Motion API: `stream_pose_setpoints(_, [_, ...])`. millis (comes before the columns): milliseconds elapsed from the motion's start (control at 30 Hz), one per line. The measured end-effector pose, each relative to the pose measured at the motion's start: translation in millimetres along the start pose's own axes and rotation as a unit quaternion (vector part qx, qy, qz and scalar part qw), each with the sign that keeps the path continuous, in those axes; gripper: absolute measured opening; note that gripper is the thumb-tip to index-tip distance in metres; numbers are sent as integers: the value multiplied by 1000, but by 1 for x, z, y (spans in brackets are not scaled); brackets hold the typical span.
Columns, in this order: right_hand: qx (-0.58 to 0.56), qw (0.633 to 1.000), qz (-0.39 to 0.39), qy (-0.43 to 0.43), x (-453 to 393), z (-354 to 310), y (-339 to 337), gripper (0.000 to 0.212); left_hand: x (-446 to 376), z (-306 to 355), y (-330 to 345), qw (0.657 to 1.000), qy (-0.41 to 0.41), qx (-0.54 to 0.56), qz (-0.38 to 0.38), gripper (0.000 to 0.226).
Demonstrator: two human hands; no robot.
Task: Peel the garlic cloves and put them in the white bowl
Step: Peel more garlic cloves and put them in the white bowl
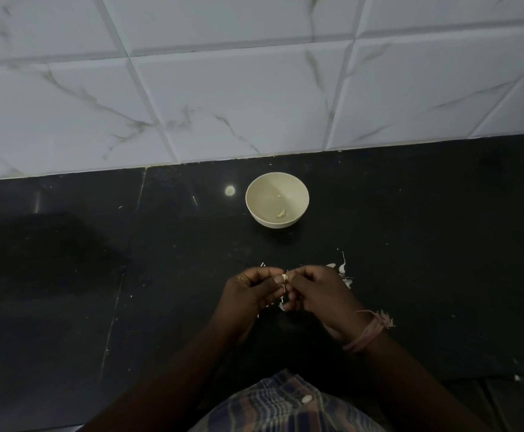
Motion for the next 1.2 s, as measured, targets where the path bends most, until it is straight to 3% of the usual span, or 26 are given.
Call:
stream_pose_setpoints(267, [-80,997,1,0,6,4,3,12,6,10,0,993,51,-106,-6,10])
stream_pose_setpoints(400, [-118,993,-3,6,4,2,5,11,8,19,1,992,56,-109,-13,12])
stream_pose_setpoints(700, [-54,998,13,2,1,4,2,16,7,15,4,995,44,-86,-31,15])
stream_pose_setpoints(900, [68,995,63,-39,0,2,1,16,6,7,0,995,40,-92,-26,16])
stream_pose_setpoints(1100, [-12,998,53,-16,-4,9,4,17,3,6,-3,994,50,-101,-6,16])
stream_pose_setpoints(1200, [-4,997,78,-23,-2,7,3,18,1,1,-1,999,18,-38,6,16])
Point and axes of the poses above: each hand's wrist, its own x-axis away from the middle knuckle, its own y-axis out of the palm, z = x × y, the point moved 7 cm from there along -x, towards the middle knuckle, and after that the axes turned 2 degrees about -y, right-handed, at the moved point
